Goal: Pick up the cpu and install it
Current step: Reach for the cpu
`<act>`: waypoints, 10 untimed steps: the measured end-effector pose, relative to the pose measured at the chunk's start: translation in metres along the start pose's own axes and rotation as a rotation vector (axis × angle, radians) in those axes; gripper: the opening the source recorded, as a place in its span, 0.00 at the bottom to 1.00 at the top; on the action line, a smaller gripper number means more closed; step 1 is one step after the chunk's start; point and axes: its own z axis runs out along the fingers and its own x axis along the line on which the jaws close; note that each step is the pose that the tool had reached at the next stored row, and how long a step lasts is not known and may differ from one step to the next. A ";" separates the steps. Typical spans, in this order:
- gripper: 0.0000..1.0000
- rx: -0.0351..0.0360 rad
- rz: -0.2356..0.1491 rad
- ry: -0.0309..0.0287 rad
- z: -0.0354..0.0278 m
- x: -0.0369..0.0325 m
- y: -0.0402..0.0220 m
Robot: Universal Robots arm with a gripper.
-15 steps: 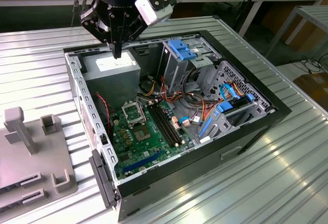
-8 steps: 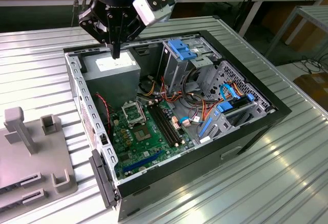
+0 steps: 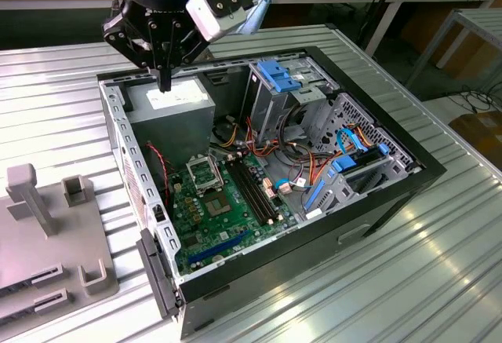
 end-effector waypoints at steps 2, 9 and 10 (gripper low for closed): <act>0.11 0.0000 0.000 0.0001 0.0000 0.0022 -0.0002; 0.11 0.0000 0.000 0.0008 0.0002 0.0121 -0.0009; 0.11 0.0001 0.000 0.0011 0.0002 0.0129 -0.0010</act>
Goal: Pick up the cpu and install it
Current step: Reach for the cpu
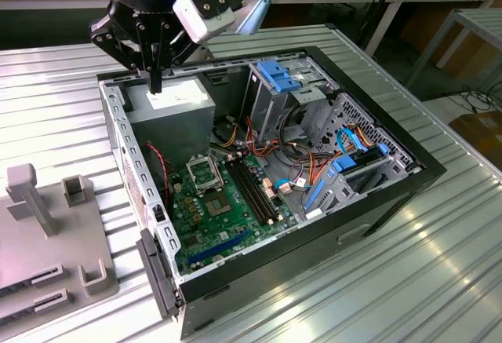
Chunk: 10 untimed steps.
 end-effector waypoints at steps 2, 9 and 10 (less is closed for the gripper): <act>0.11 0.0000 0.000 0.0003 0.0001 0.0015 -0.0001; 0.11 0.0001 0.000 0.0012 0.0002 0.0059 -0.0005; 0.11 0.0001 0.000 0.0012 0.0002 0.0067 -0.0005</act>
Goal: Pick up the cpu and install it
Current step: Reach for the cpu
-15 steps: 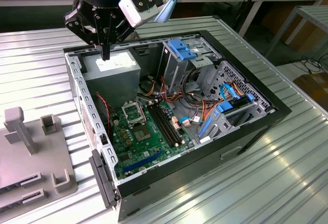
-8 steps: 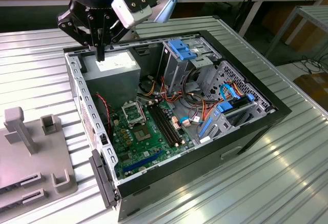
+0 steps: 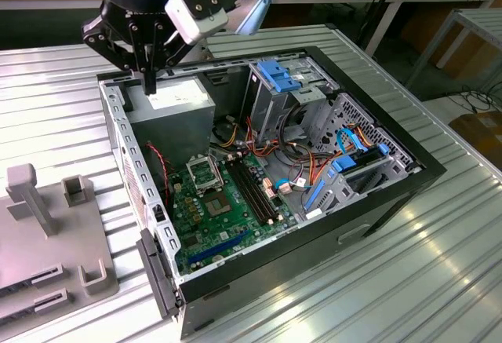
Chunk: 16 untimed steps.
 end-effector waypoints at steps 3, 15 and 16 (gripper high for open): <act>0.11 0.0000 0.000 0.0004 0.0001 0.0027 -0.0002; 0.11 0.0001 0.000 0.0014 0.0003 0.0116 -0.0009; 0.11 0.0001 0.000 0.0015 0.0003 0.0122 -0.0009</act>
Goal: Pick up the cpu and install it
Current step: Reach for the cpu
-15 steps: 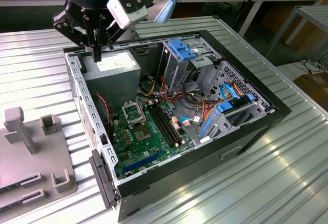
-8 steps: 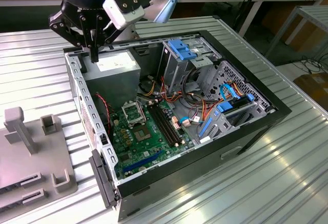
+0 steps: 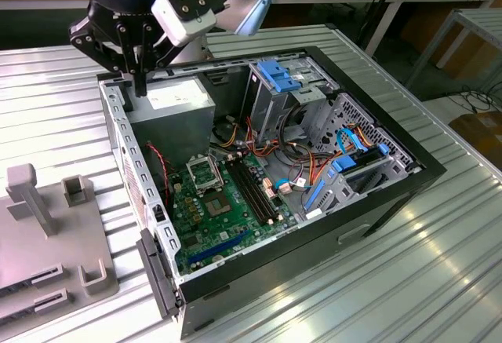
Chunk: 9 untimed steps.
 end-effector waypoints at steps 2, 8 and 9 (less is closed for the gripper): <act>0.11 0.0000 0.000 0.0002 0.0000 0.0011 -0.0001; 0.11 0.0001 0.000 0.0009 0.0001 0.0052 -0.0004; 0.11 0.0001 0.000 0.0010 0.0001 0.0059 -0.0005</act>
